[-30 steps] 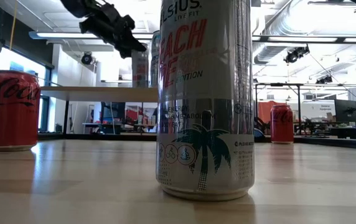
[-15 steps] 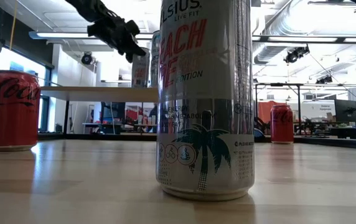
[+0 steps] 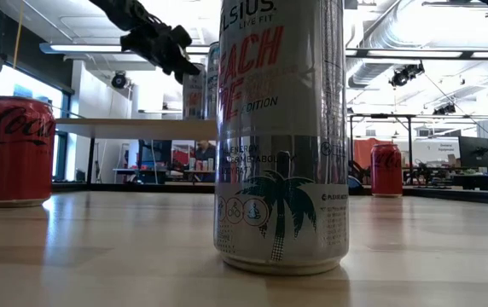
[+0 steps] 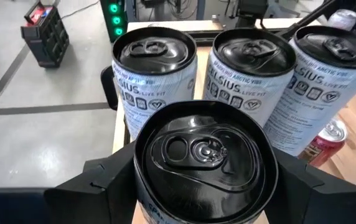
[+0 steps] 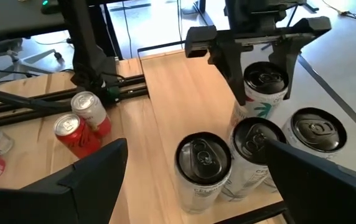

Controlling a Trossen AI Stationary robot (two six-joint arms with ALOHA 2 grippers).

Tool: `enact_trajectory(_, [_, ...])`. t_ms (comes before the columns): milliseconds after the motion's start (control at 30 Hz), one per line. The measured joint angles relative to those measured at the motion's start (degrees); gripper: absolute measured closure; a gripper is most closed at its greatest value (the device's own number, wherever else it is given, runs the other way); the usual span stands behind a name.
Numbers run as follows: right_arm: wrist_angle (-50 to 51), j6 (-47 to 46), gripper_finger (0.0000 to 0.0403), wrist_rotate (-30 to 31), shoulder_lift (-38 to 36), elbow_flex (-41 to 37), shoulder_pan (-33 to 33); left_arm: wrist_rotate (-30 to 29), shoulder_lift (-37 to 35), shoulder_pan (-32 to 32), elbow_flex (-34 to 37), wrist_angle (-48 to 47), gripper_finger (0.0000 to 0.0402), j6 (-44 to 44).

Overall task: Place canned beverage on shelf
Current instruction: Put the middle pink soda can on the shelf

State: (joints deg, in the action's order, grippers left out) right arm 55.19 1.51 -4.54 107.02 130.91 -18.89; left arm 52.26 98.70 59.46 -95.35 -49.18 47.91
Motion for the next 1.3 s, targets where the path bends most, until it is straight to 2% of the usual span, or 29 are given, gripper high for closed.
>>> enact_trajectory(333, [-2.0,-0.1,0.0041,-0.9,0.4,0.0,-2.0,-0.4,0.0,-0.4,0.0,0.2,0.0117,-0.5])
enact_trajectory(500, [-2.0,-0.2,0.0041,-3.4,1.3,0.0,-2.9,-0.2,0.0,-0.4,0.0,1.5,0.0115,0.1])
enact_trajectory(867, [-1.6,-0.1,0.0041,-4.3,2.1,0.0,-3.0,-0.4,0.0,-0.6,0.0,5.4,0.0112,-3.8])
enact_trajectory(1300, [-1.2,-0.2,0.0041,-4.3,2.1,0.0,-3.3,-5.7,-2.9,-2.0,0.0,5.4,0.0112,-3.5])
